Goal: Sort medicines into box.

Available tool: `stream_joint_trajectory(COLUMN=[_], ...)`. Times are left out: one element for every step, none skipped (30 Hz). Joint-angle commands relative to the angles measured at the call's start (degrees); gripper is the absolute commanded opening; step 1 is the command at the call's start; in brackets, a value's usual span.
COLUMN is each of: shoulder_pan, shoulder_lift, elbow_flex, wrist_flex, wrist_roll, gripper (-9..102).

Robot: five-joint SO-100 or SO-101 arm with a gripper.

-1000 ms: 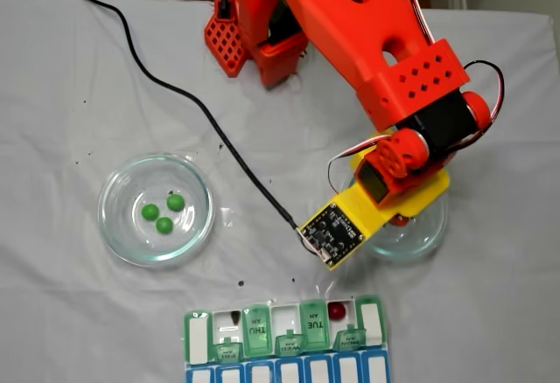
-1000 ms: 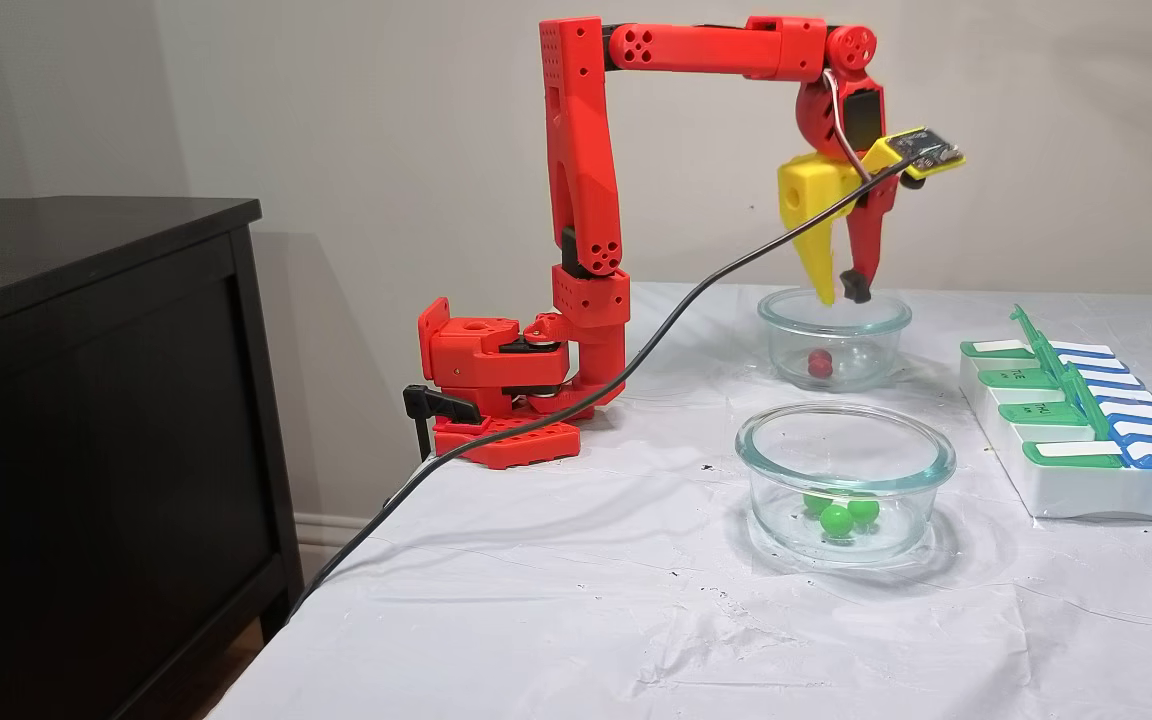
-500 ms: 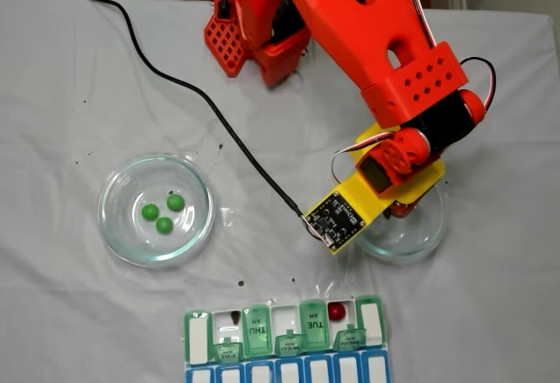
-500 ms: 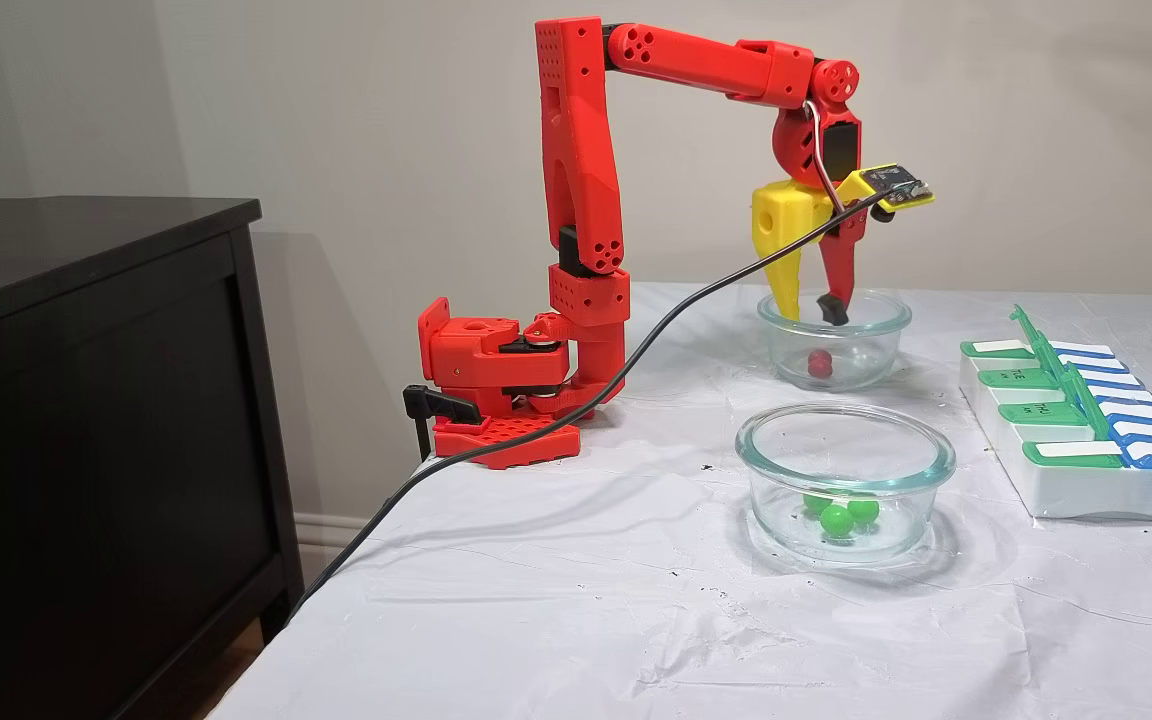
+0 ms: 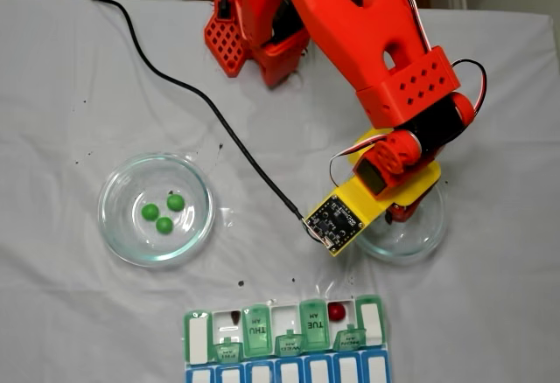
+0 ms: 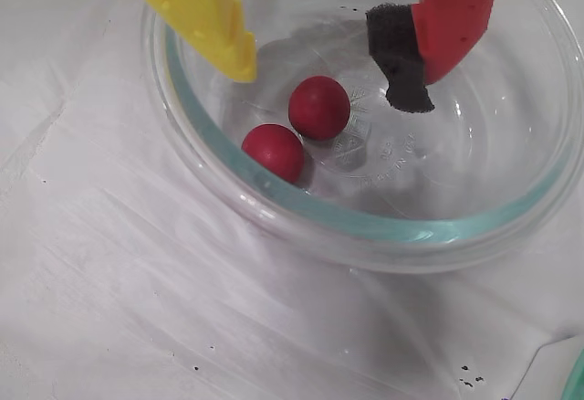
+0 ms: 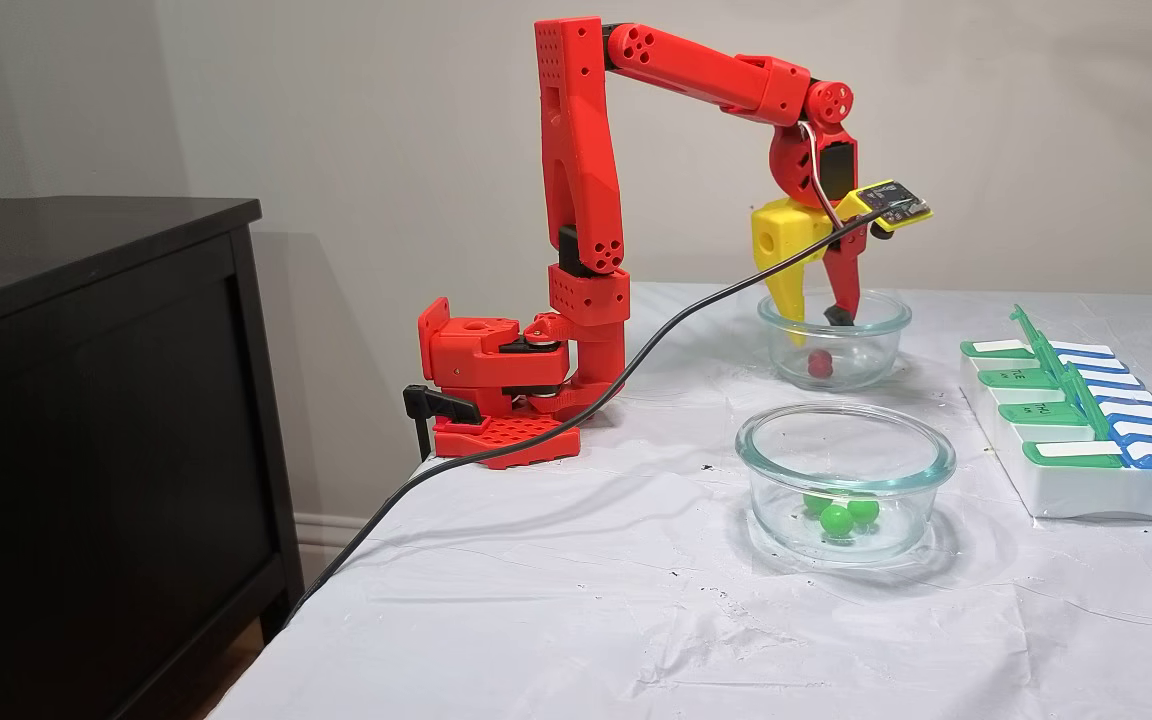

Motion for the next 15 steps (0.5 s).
stream_joint_trajectory(shoulder_pan=[0.1,-0.1,-0.3,-0.4,-0.6,-0.6,-0.6,-0.6,-0.4,-0.4,-0.4,-0.4,-0.4,-0.4,-0.4], shoulder_lift=[0.7,0.4,0.2,-0.3,-0.6,-1.0,-1.2,-1.6,-2.2,-2.8,-3.6,-4.5,-4.8,-5.0,-5.0], elbow_flex=[-0.1,0.2,0.4,0.5,0.6,0.6,0.6,0.5,0.3,0.0,-0.4,-0.6,-0.7,-0.8,-1.0], wrist_flex=[-0.5,-0.7,-0.7,-0.8,-0.8,-0.9,-1.1,-1.1,-1.1,-0.8,-0.4,0.1,0.3,0.3,0.2], wrist_roll=[0.0,0.0,0.0,0.0,0.0,0.1,0.1,0.2,0.4,0.8,1.2,1.6,1.7,1.7,1.8], gripper=[23,23,23,22,22,22,22,22,23,25,26,27,27,27,27])
